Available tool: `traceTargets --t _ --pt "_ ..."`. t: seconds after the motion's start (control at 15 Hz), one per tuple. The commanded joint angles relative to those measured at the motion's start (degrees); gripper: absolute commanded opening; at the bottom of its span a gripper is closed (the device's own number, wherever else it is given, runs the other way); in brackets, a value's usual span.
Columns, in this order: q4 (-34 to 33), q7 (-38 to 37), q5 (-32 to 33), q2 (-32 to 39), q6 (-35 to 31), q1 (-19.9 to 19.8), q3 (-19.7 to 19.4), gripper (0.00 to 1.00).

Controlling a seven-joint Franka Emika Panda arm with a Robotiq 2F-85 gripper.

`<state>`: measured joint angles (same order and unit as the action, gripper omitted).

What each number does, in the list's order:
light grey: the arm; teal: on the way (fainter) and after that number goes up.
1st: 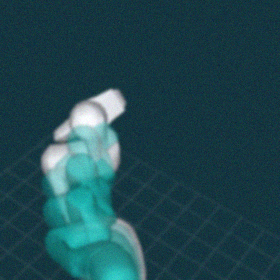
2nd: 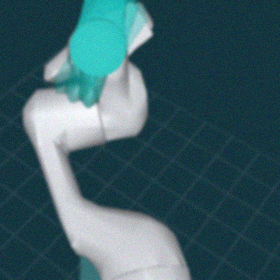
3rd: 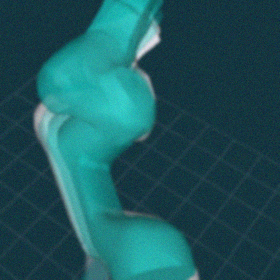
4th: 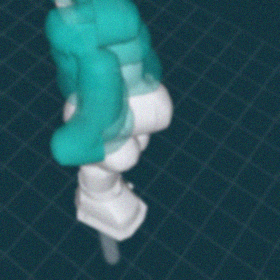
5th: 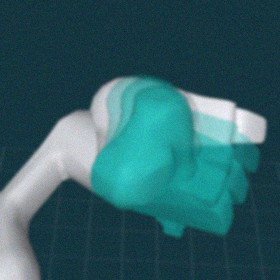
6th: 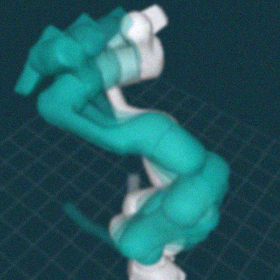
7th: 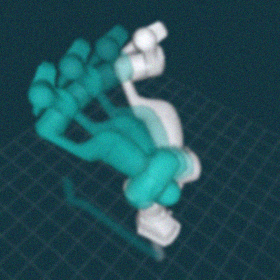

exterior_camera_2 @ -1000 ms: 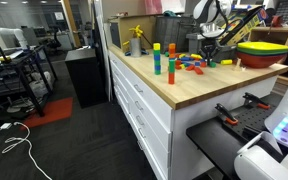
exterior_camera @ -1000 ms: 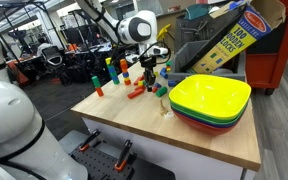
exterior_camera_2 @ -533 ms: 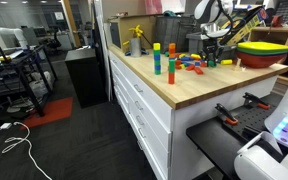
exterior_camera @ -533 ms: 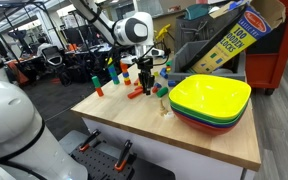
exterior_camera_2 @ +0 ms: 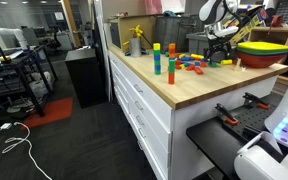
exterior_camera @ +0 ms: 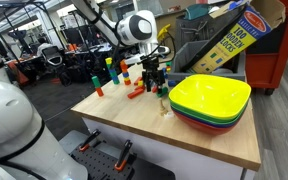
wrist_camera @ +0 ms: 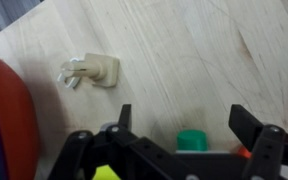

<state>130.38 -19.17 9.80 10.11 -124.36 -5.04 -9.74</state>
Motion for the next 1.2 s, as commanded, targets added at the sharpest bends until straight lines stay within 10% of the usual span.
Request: traceTargets --t 0.0,1.07,1.13 --pt "-2.72 3.19 1.13 -0.42 2.59 -0.66 -0.04 1.00" --pt "-8.61 9.79 -2.60 6.35 4.16 -1.09 0.99 1.00" --pt "-8.94 9.70 -2.92 6.81 4.40 -1.06 1.05 0.75"
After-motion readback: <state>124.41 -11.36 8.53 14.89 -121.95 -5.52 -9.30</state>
